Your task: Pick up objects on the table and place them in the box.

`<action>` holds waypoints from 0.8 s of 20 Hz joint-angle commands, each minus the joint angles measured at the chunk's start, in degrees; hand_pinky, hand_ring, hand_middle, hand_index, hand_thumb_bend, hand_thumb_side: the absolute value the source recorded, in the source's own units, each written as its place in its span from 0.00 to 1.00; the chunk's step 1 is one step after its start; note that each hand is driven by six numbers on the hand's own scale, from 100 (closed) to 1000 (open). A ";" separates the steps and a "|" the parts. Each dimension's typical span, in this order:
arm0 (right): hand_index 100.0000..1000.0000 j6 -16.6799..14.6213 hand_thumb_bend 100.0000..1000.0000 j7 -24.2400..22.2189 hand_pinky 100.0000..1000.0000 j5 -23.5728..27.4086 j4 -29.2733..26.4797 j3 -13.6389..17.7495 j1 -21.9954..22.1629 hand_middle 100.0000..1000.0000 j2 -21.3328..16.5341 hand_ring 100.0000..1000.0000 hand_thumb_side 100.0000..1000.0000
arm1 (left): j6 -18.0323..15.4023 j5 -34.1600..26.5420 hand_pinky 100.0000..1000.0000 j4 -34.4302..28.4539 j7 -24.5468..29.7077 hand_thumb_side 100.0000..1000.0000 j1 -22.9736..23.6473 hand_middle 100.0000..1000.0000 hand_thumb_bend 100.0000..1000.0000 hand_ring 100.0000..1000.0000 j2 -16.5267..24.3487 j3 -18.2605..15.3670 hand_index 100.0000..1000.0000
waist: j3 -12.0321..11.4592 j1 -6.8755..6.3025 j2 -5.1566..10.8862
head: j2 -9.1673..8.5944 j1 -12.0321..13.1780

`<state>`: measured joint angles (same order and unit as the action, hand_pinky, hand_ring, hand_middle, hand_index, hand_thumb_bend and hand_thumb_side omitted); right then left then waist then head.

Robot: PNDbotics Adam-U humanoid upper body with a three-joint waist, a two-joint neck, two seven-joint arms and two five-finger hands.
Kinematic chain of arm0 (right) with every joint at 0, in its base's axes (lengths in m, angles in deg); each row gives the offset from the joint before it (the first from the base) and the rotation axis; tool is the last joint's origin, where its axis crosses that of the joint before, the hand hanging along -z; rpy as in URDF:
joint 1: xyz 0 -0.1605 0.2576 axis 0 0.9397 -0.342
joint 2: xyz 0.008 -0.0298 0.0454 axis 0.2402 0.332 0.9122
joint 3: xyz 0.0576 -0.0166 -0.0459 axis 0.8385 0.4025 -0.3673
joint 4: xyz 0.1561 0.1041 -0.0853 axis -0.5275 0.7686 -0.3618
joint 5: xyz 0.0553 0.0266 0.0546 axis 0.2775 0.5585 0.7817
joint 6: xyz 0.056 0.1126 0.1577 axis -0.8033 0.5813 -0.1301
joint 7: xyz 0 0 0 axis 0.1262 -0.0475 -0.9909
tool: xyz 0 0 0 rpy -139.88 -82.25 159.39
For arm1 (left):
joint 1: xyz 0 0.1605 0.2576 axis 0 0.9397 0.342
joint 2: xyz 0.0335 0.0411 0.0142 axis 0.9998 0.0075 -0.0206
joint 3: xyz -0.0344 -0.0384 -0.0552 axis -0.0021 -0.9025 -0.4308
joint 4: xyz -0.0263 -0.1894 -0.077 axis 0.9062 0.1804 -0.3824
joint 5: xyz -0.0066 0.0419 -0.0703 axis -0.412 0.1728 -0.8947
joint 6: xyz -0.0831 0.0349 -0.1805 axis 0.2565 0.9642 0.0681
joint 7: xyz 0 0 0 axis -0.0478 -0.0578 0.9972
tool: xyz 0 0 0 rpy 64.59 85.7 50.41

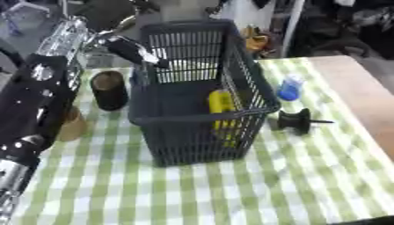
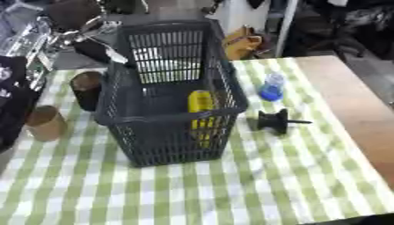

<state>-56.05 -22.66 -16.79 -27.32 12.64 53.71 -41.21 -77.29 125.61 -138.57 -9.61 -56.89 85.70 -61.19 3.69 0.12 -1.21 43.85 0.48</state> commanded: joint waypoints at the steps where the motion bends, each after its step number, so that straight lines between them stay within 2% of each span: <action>1: 0.95 -0.10 0.01 0.08 0.57 0.03 -0.36 0.62 -0.60 0.71 -1.12 0.72 0.72 | 4.30 -14.81 0.81 -6.56 -5.35 0.88 0.38 0.77 0.77 0.71 4.05 -2.13 0.79 | -0.09 0.86 1.09 | 0.27 0.08; 2: 0.95 -0.10 0.01 0.10 0.57 0.02 -0.36 0.63 -0.60 0.71 -1.13 0.72 0.72 | 5.29 -18.29 0.77 -8.10 -6.21 0.94 1.06 0.75 0.59 0.69 4.63 -2.37 0.78 | -0.15 0.87 1.06 | 0.27 0.03; 3: 0.95 -0.11 0.01 0.16 0.57 0.01 -0.36 0.72 -0.56 0.71 -1.16 0.72 0.72 | 6.75 -23.81 0.77 -11.17 -9.12 0.94 3.26 0.75 0.59 0.69 5.21 -4.67 0.78 | -0.37 0.89 0.97 | 0.27 -0.15; 6: 0.95 -0.13 0.01 0.21 0.57 -0.05 -0.40 0.78 -0.57 0.71 -1.34 0.72 0.72 | 10.47 -41.62 0.74 -20.15 -16.59 0.94 10.36 0.74 0.54 0.67 8.07 -7.70 0.76 | -0.57 0.82 0.75 | 0.27 -0.23; 8: 0.95 -0.13 0.01 0.28 0.57 -0.10 -0.40 0.86 -0.58 0.71 -1.45 0.72 0.72 | 12.23 -49.08 0.73 -24.83 -19.78 0.93 15.19 0.72 0.55 0.66 9.35 -9.19 0.76 | -0.64 0.77 0.61 | 0.27 -0.22; 12: 0.95 -0.14 0.01 0.49 0.57 -0.19 -0.41 1.08 -0.48 0.71 -1.63 0.73 0.72 | 14.32 -56.56 0.69 -28.45 -21.89 0.90 23.76 0.67 0.52 0.60 9.63 -11.76 0.73 | -0.85 0.71 0.41 | 0.27 -0.30; 13: 0.95 -0.14 0.01 0.53 0.57 -0.21 -0.40 1.12 -0.44 0.71 -1.66 0.73 0.72 | 14.55 -57.92 0.68 -28.35 -21.45 0.86 25.56 0.65 0.51 0.58 9.30 -12.11 0.73 | -0.92 0.72 0.36 | 0.27 -0.30; 16: 0.95 -0.16 0.01 0.64 0.57 -0.25 -0.39 1.22 -0.38 0.71 -1.74 0.73 0.72 | 14.00 -60.87 0.67 -28.02 -19.40 0.85 29.24 0.65 0.50 0.57 8.12 -13.18 0.73 | -1.02 0.78 0.26 | 0.27 0.03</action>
<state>-56.16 -22.24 -16.83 -27.32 13.04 53.93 -41.26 -63.22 66.26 -165.39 -29.61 -27.13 92.99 -73.30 2.73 0.13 -1.26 43.85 0.47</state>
